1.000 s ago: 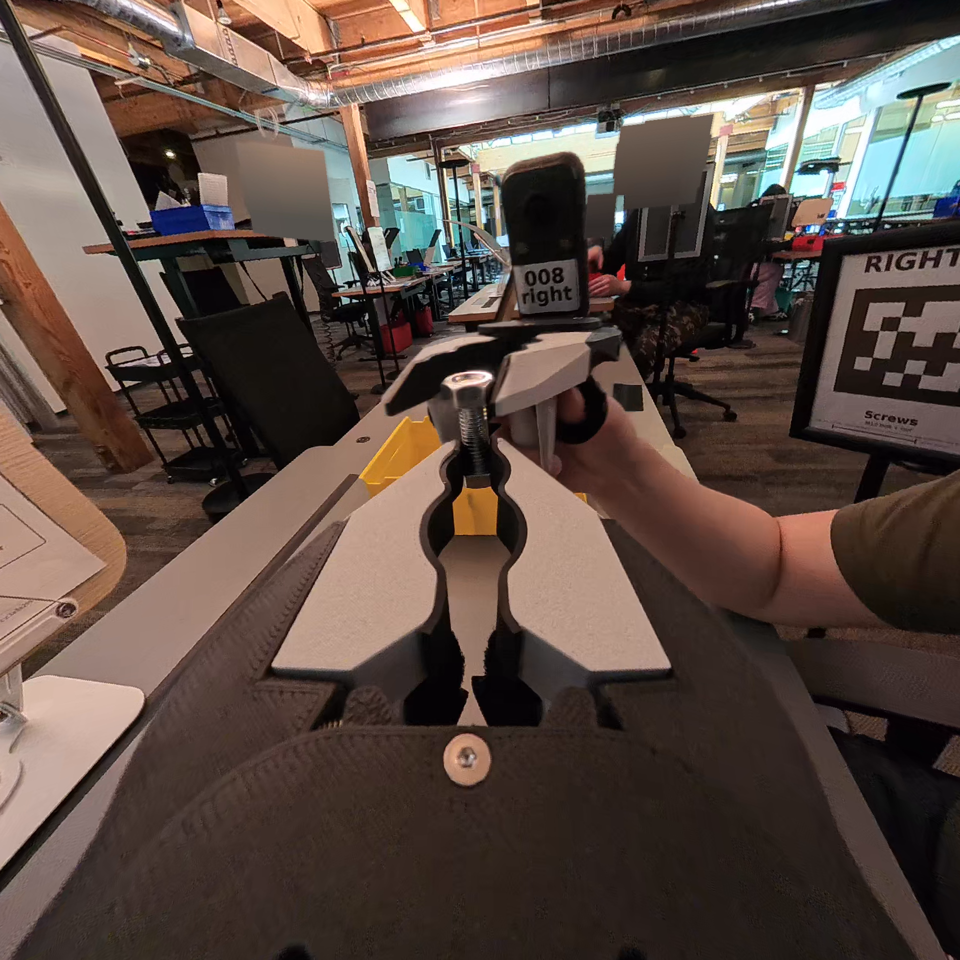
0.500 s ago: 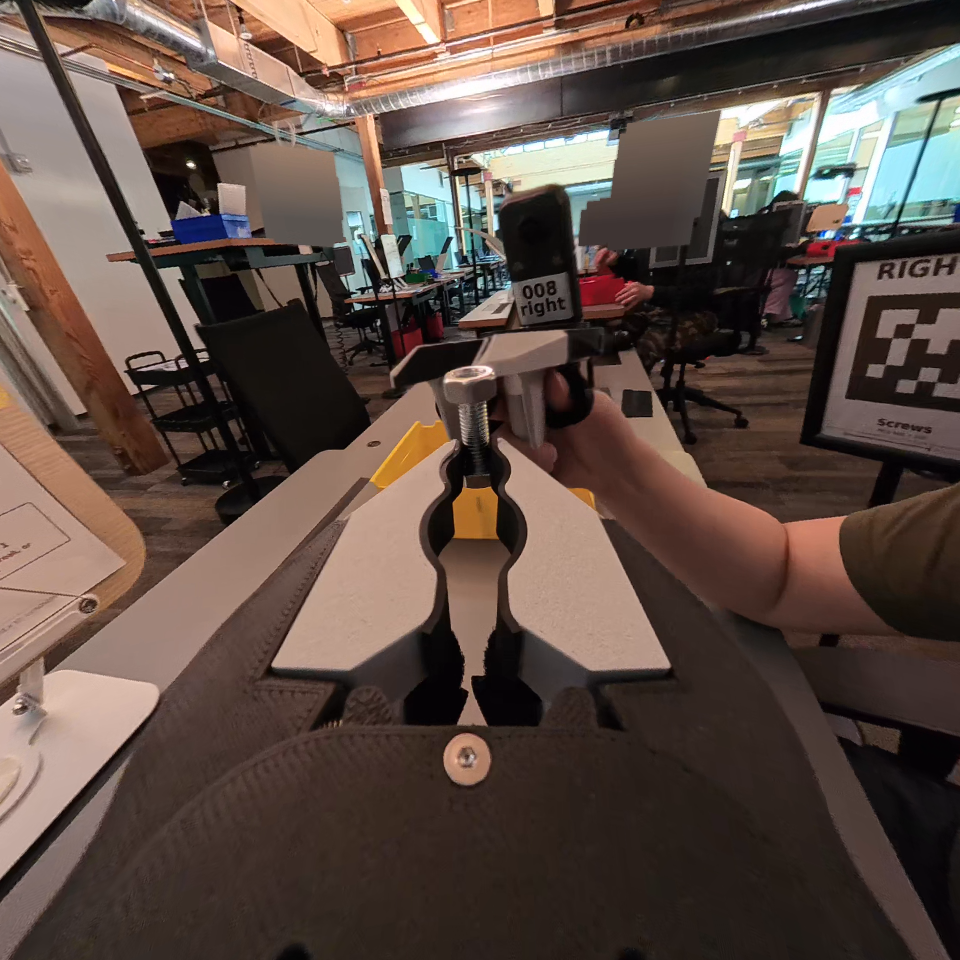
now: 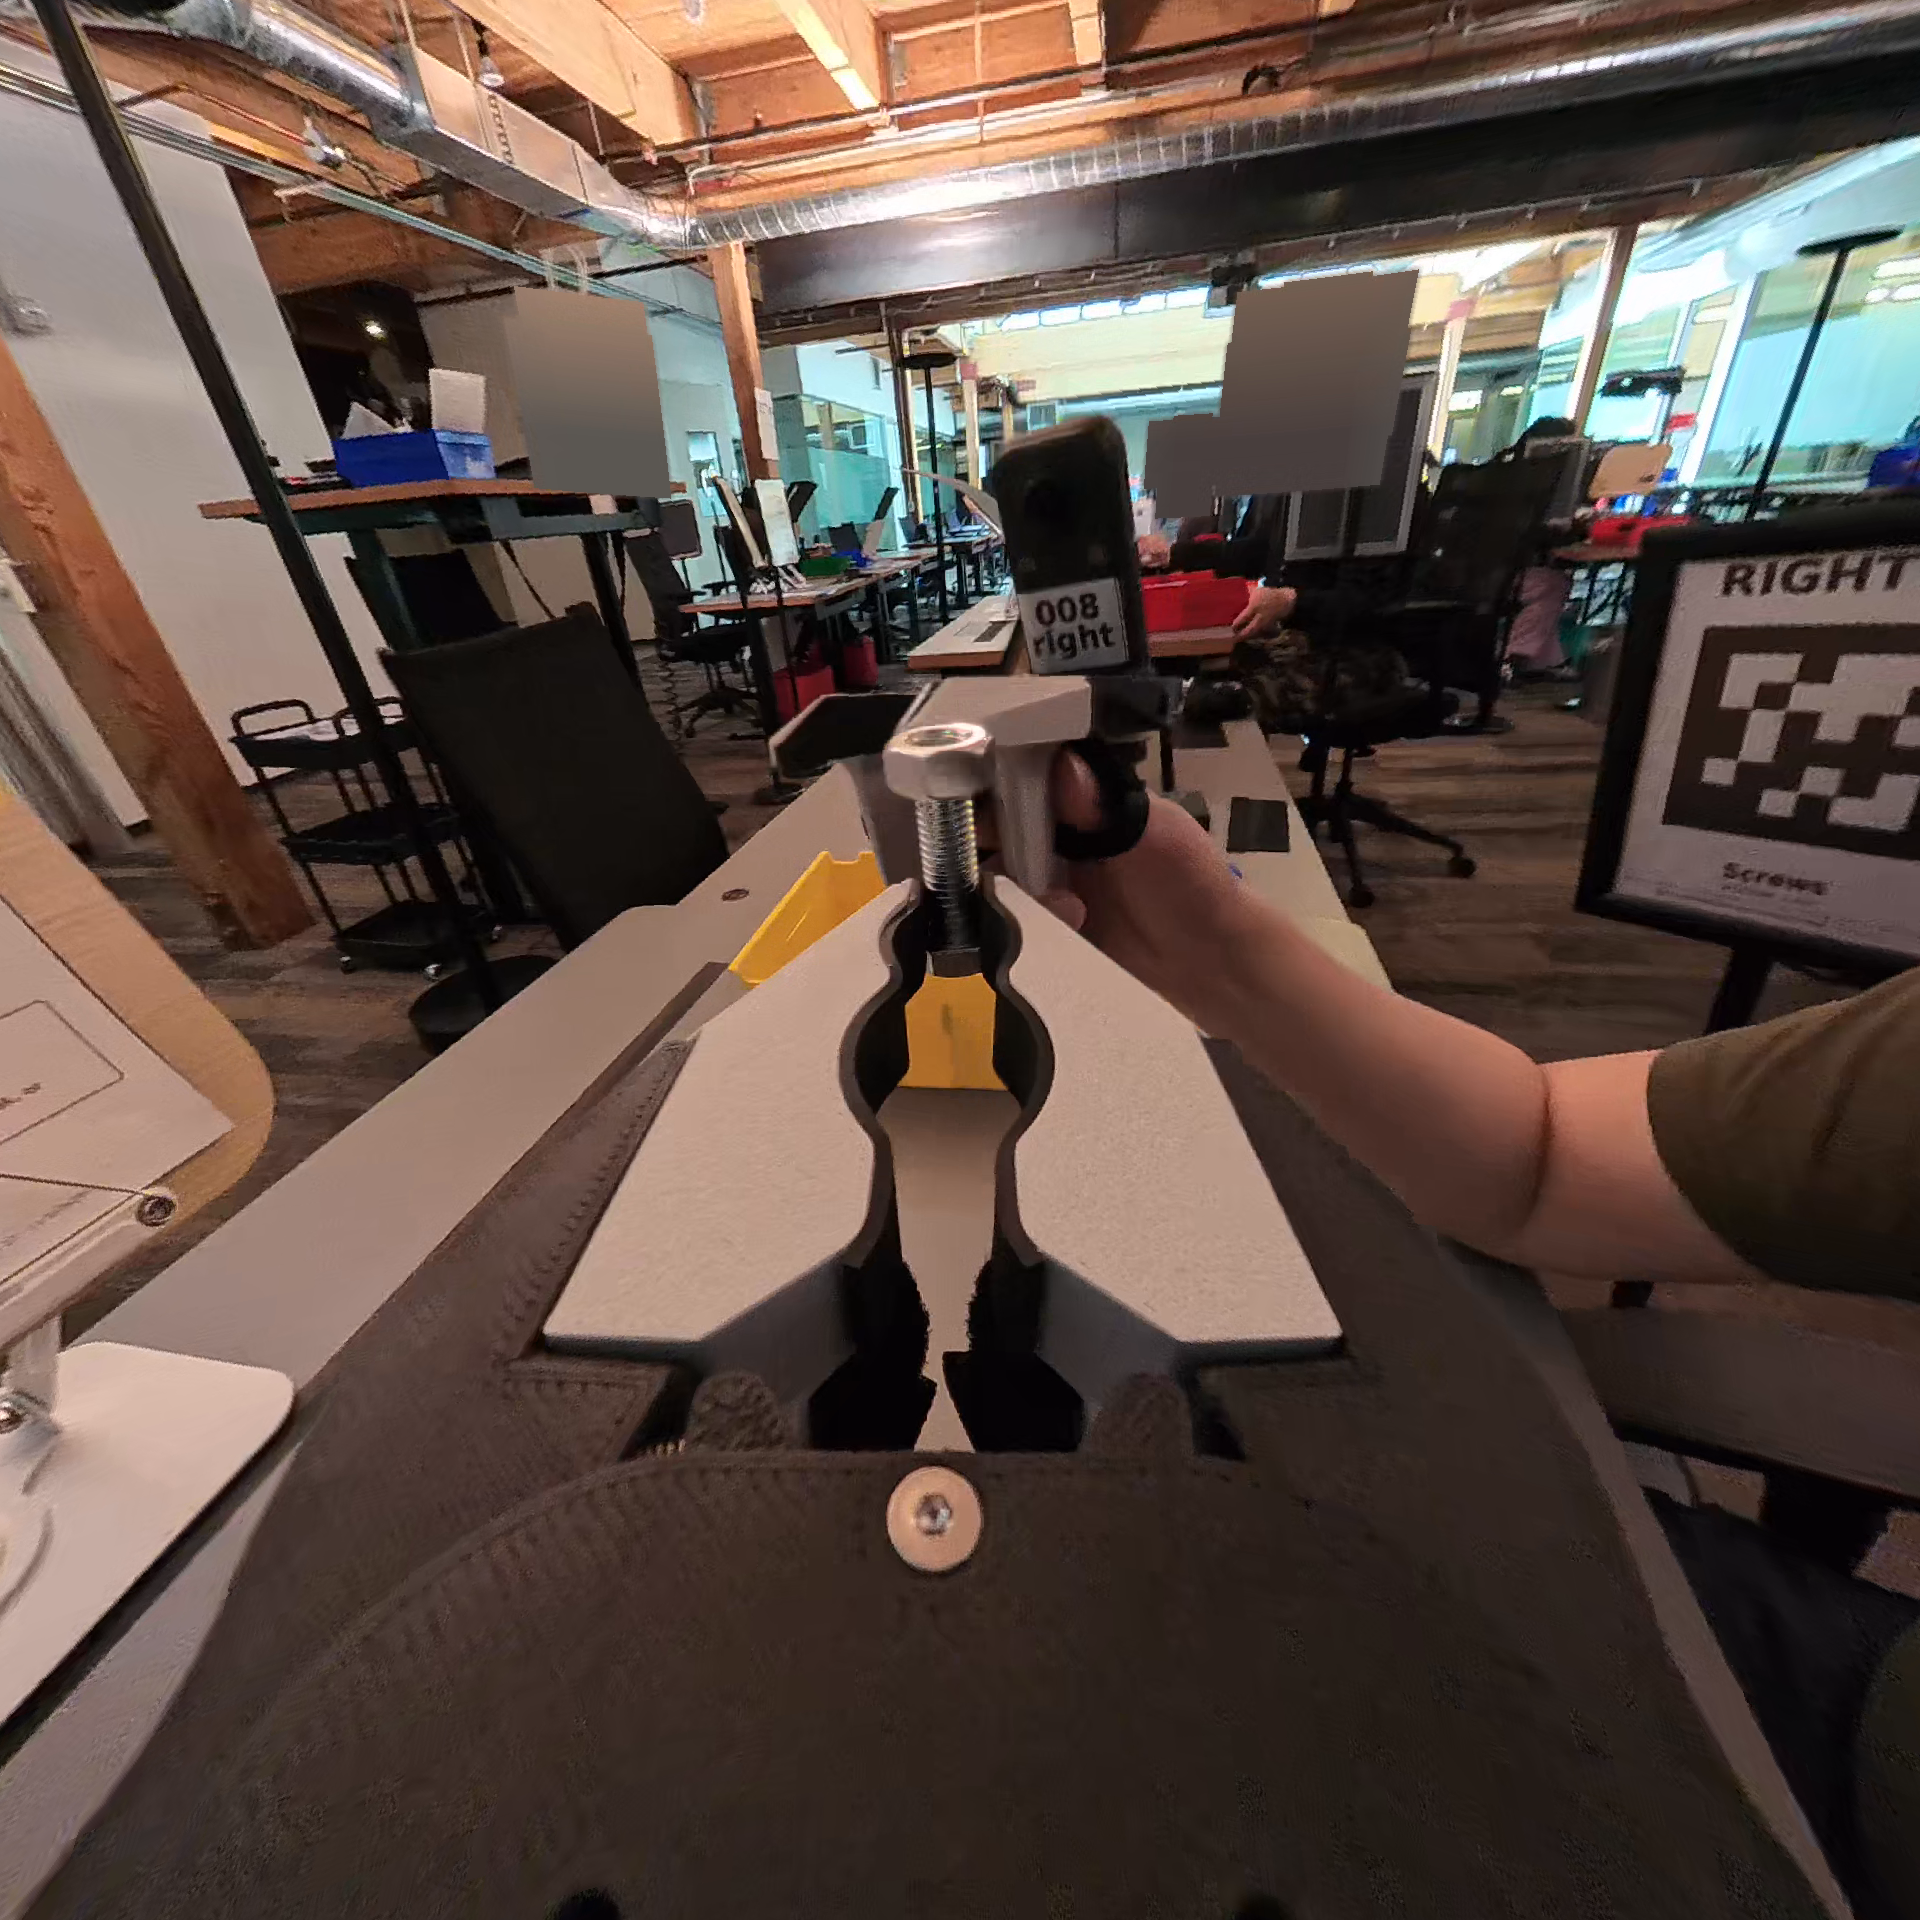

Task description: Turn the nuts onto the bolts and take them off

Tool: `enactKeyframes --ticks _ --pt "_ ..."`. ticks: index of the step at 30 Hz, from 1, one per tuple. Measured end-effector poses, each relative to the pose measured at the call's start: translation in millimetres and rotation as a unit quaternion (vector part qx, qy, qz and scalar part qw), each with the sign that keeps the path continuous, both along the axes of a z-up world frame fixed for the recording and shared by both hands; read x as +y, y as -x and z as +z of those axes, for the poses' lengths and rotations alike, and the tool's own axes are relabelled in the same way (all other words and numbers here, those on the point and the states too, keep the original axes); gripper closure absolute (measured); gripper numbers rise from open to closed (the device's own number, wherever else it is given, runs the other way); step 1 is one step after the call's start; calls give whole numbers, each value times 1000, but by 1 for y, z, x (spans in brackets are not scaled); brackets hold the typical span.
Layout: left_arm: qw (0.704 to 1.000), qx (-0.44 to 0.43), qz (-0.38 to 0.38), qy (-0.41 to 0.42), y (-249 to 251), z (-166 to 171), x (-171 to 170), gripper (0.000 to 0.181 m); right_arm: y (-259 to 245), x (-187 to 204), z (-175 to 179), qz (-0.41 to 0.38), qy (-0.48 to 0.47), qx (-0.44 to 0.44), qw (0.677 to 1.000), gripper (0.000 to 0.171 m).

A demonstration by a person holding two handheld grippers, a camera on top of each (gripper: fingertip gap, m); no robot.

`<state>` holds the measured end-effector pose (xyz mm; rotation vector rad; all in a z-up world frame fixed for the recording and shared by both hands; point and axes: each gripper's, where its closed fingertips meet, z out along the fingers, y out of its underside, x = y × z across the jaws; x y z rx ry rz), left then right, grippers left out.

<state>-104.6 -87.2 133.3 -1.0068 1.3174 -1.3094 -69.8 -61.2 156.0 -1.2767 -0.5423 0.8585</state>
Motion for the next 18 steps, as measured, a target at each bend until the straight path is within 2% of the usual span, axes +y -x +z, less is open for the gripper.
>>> enactKeyframes --ticks 3,9,11,16,18 --pt "1000 3 5 2 -1 -2 3 174 14 -11 5 21 -12 -13 1000 138" --pt "999 14 23 -18 -9 -9 2 174 45 -11 -1 -5 -21 -67 998 137" --pt "999 12 23 -20 -8 -8 1 174 45 -11 -1 -6 -27 -68 997 149" --pt "1000 14 -4 -11 -7 -7 -5 174 48 -19 0 36 -30 -61 997 154" --pt "999 11 -52 6 -4 -5 -17 174 51 -31 3 104 -30 -38 993 154"
